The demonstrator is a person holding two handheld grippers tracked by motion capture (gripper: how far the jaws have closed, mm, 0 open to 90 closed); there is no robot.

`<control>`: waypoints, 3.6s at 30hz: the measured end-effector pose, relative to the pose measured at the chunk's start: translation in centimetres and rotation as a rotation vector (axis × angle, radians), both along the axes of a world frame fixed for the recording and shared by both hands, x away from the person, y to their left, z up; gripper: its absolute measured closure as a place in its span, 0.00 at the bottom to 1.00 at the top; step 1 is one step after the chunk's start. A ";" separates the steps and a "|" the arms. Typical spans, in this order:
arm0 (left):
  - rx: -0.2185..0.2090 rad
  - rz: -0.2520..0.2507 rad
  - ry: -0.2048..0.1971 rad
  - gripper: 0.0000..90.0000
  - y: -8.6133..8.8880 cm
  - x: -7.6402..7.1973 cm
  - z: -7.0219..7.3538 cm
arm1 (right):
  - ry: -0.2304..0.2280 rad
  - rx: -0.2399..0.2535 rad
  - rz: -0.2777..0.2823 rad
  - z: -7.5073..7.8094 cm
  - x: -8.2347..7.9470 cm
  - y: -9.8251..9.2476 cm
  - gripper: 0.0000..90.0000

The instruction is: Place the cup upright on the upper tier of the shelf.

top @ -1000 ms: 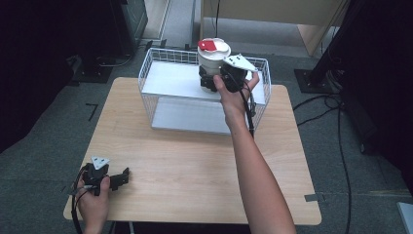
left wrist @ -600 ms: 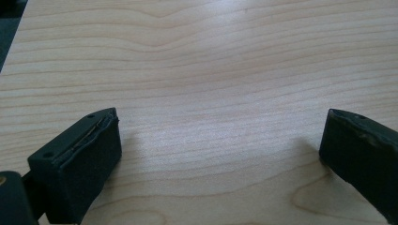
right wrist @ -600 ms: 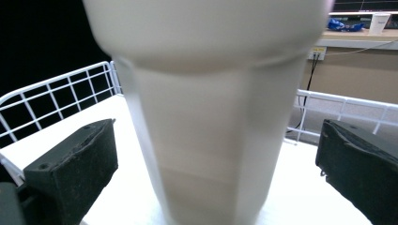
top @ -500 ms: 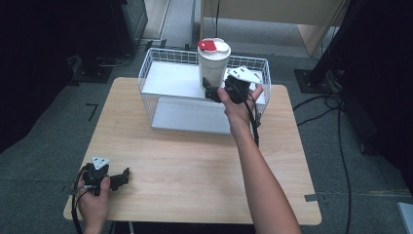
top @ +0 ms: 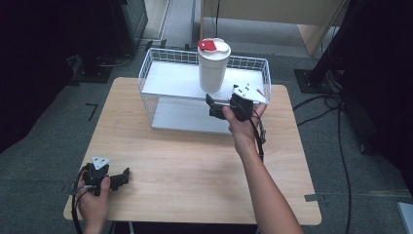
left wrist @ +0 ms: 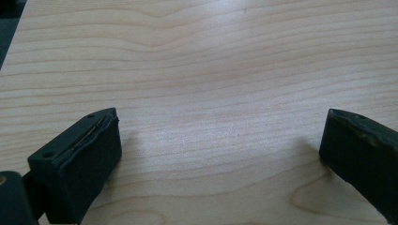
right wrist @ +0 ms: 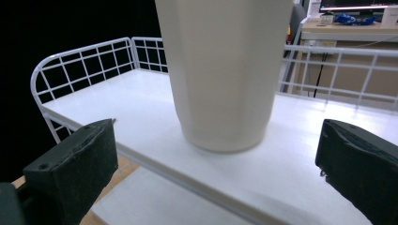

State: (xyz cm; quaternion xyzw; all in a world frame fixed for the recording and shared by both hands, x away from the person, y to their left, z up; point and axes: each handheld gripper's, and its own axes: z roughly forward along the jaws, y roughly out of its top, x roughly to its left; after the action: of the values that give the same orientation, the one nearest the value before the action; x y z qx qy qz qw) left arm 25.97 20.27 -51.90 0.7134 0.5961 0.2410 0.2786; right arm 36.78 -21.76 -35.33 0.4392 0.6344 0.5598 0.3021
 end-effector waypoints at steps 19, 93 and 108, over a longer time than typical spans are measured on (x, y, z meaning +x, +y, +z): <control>0.000 0.000 0.000 0.00 0.0 0.0 0.0 | 0.004 -0.025 -0.053 -3.7 -4.6 -4.0 0.00; 0.000 0.000 0.001 0.00 0.0 0.0 0.0 | 0.319 -0.076 -0.390 -16.6 -17.0 -21.0 0.00; -0.001 0.000 0.001 0.00 0.0 0.0 0.0 | 0.491 -0.265 -0.327 -17.2 -17.5 -20.6 0.00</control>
State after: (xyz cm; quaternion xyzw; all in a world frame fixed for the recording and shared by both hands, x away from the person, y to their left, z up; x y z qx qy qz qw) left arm 25.97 20.26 -51.89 0.7132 0.5964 0.2405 0.2788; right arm 19.32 -42.38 -52.50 0.6140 0.6767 0.2938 0.2807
